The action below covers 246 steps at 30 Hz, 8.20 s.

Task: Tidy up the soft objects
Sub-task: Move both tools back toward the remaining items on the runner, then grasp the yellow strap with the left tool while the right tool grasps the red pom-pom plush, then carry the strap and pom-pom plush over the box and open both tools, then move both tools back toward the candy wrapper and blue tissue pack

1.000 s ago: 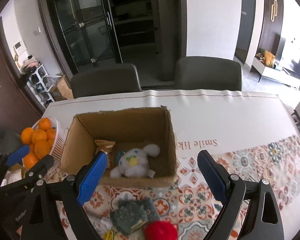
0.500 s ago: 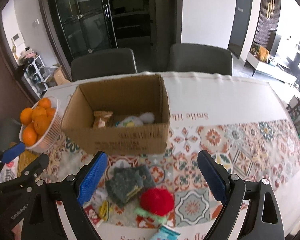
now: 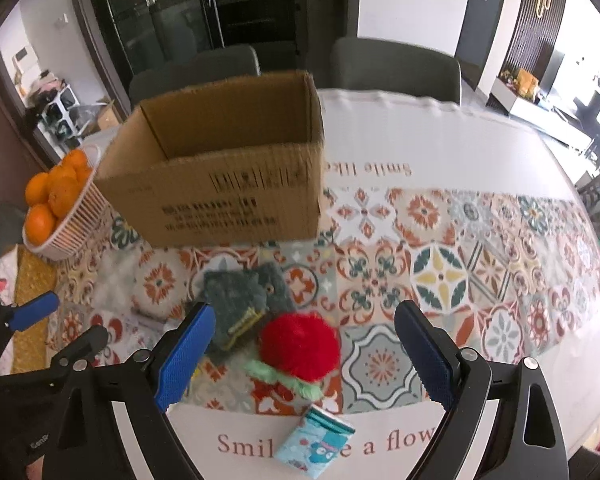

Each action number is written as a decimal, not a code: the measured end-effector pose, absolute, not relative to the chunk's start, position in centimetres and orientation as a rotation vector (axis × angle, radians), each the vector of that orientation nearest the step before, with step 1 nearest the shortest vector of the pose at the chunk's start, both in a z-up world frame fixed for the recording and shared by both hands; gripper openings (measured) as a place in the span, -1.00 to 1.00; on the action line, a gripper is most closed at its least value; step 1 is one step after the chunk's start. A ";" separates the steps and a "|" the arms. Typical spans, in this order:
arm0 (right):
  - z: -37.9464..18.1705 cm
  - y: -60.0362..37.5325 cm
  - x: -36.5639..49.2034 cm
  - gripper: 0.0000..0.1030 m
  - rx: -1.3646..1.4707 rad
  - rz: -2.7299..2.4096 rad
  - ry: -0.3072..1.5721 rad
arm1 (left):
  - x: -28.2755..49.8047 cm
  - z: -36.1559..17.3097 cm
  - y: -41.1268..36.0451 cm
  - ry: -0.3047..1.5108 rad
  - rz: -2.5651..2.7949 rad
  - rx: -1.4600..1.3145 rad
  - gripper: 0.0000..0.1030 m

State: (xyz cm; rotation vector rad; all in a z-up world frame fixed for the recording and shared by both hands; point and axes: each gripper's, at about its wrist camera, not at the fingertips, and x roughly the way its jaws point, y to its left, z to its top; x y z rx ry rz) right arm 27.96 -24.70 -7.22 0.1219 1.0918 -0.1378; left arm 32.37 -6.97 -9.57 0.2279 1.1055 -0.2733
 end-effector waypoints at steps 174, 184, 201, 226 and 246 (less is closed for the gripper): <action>-4.3 -24.7 45.8 0.19 0.246 0.073 1.063 | 51.0 -5.0 -9.4 1.080 -0.281 0.139 0.23; -2.3 -23.5 42.5 0.19 0.230 0.024 1.012 | 48.2 -3.7 -7.6 1.044 -0.256 0.127 0.23; -1.3 -23.0 34.0 0.31 0.253 -0.043 0.976 | 39.9 -2.8 -6.3 1.007 -0.267 0.112 0.27; -7.8 -23.6 24.4 0.44 0.326 -0.316 1.132 | 31.9 -10.9 -3.8 1.228 -0.169 0.014 0.29; -16.3 -25.6 20.2 0.44 0.523 -0.477 1.298 | 30.3 -19.2 -4.0 1.450 0.104 -0.140 0.29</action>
